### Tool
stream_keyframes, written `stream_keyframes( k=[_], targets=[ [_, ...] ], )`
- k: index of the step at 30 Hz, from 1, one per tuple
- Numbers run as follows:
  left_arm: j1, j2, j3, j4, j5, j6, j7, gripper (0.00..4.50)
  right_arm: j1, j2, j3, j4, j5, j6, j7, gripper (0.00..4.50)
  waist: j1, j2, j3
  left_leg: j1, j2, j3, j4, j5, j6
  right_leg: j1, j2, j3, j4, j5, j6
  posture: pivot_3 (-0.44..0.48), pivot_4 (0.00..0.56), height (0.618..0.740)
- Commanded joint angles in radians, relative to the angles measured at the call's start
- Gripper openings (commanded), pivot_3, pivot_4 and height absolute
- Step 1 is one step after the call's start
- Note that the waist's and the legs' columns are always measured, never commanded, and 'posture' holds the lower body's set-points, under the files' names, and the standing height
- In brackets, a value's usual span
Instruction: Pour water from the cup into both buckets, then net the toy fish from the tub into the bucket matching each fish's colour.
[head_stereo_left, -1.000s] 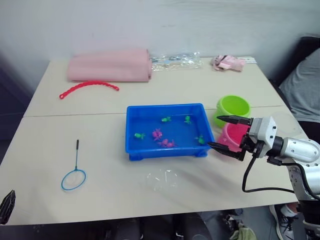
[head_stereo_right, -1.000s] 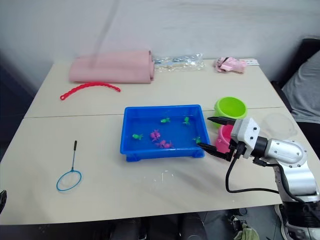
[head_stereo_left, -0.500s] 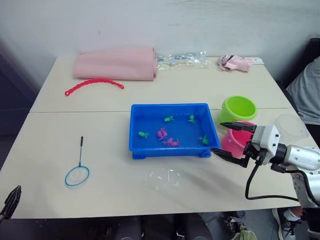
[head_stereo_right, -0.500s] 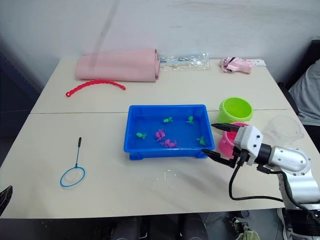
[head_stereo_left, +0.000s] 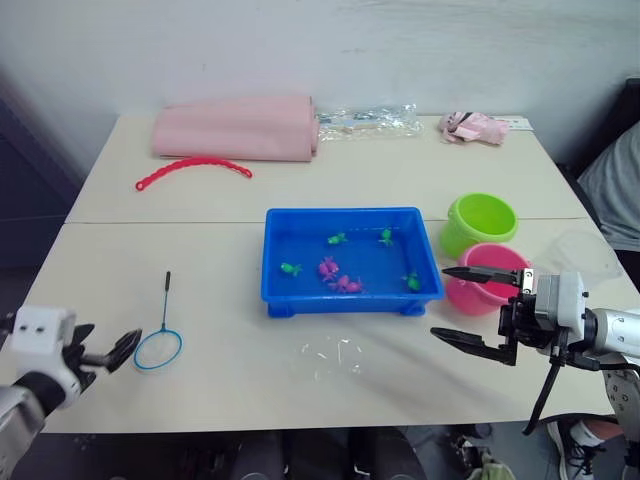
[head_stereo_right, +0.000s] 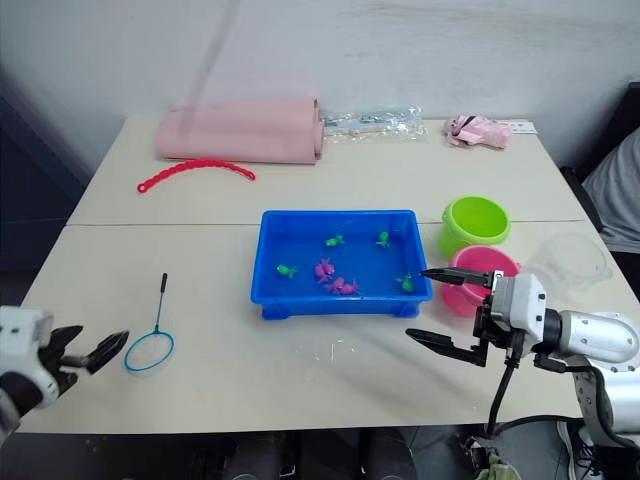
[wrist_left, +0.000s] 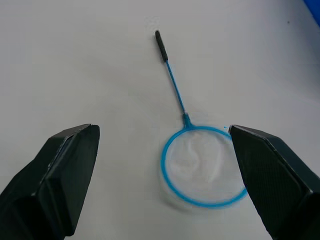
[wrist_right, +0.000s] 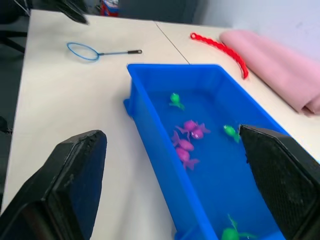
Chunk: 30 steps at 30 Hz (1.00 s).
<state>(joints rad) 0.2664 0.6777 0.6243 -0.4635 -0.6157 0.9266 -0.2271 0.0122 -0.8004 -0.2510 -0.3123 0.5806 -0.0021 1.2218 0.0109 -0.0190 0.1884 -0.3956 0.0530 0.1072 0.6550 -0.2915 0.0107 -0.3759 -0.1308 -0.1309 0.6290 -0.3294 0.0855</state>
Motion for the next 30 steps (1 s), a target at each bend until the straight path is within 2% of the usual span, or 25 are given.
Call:
stream_keyframes(
  k=[1,6,8,9,15,19,23,26,27,30],
  targets=[
    [-0.142,0.022,-0.082,0.004,0.018,0.215,0.110,4.50,0.002,-0.007,-0.012,-0.058,0.032,0.017,-0.002,4.46,-0.002,0.000,0.000,0.002,0.000,0.001,-0.002,0.001,-0.001,0.001,0.000,0.001,0.000,0.000,0.000,0.000,0.150,0.740],
    [-0.333,-0.014,-0.200,0.161,0.074,0.282,0.144,4.50,0.015,-0.010,-0.023,-0.069,0.035,0.053,-0.018,4.46,-0.001,0.000,0.000,0.005,-0.001,0.006,-0.006,0.004,-0.007,0.000,0.001,0.004,0.000,0.000,0.000,0.000,0.150,0.740],
    [-0.412,0.000,-0.284,0.224,0.118,0.363,0.172,4.50,0.021,-0.008,-0.027,-0.066,0.030,0.045,-0.012,4.46,0.002,-0.001,0.000,0.006,-0.002,0.007,-0.006,0.004,-0.007,0.000,0.002,0.004,0.000,0.000,0.000,0.000,0.150,0.740],
    [-0.434,0.005,-0.307,0.243,0.135,0.389,0.178,4.50,0.023,-0.008,-0.028,-0.066,0.028,0.041,-0.011,4.46,0.002,-0.001,0.000,0.006,-0.002,0.007,-0.006,0.004,-0.006,0.000,0.002,0.004,0.000,0.000,0.000,0.000,0.150,0.740],
    [-0.478,-0.034,-0.368,0.381,0.178,0.302,0.111,4.50,0.037,0.000,-0.043,-0.078,0.021,0.035,-0.038,4.46,0.008,0.001,-0.001,0.009,-0.002,0.010,-0.007,0.004,-0.007,-0.001,0.001,0.009,0.001,0.000,0.001,0.000,0.150,0.740],
    [-0.491,-0.062,-0.396,0.476,0.199,0.273,0.072,3.32,0.047,-0.001,-0.037,-0.110,0.023,0.045,-0.060,4.50,0.017,0.009,-0.006,0.010,-0.002,0.011,-0.006,0.005,-0.007,-0.001,0.000,0.011,0.003,0.000,0.001,0.000,0.150,0.740],
    [-0.508,-0.078,-0.381,0.529,0.218,0.240,0.052,1.59,0.046,-0.004,-0.036,-0.124,0.018,0.052,-0.079,4.50,0.020,0.019,-0.012,0.010,-0.004,0.011,-0.006,0.005,-0.006,0.000,-0.001,0.012,0.003,0.001,0.001,0.000,0.150,0.740],
    [-0.515,-0.077,-0.367,0.538,0.228,0.215,0.035,0.26,0.043,-0.007,-0.034,-0.125,0.014,0.054,-0.087,4.50,0.021,0.020,-0.012,0.010,-0.005,0.011,-0.006,0.005,-0.005,0.000,-0.001,0.012,0.003,0.001,0.002,0.000,0.150,0.740],
    [-0.516,-0.079,-0.357,0.538,0.228,0.194,0.026,0.04,0.042,-0.008,-0.034,-0.124,0.013,0.054,-0.089,4.50,0.021,0.020,-0.012,0.010,-0.005,0.011,-0.006,0.005,-0.005,0.000,-0.001,0.012,0.003,0.001,0.002,0.000,0.150,0.740],
    [-0.522,-0.092,-0.309,0.535,0.215,0.153,0.004,0.04,0.043,-0.009,-0.034,-0.122,0.009,0.054,-0.092,4.50,0.023,0.020,-0.012,0.010,-0.005,0.011,-0.006,0.005,-0.004,0.000,-0.001,0.011,0.003,0.001,0.002,0.000,0.150,0.740]
  ],
)
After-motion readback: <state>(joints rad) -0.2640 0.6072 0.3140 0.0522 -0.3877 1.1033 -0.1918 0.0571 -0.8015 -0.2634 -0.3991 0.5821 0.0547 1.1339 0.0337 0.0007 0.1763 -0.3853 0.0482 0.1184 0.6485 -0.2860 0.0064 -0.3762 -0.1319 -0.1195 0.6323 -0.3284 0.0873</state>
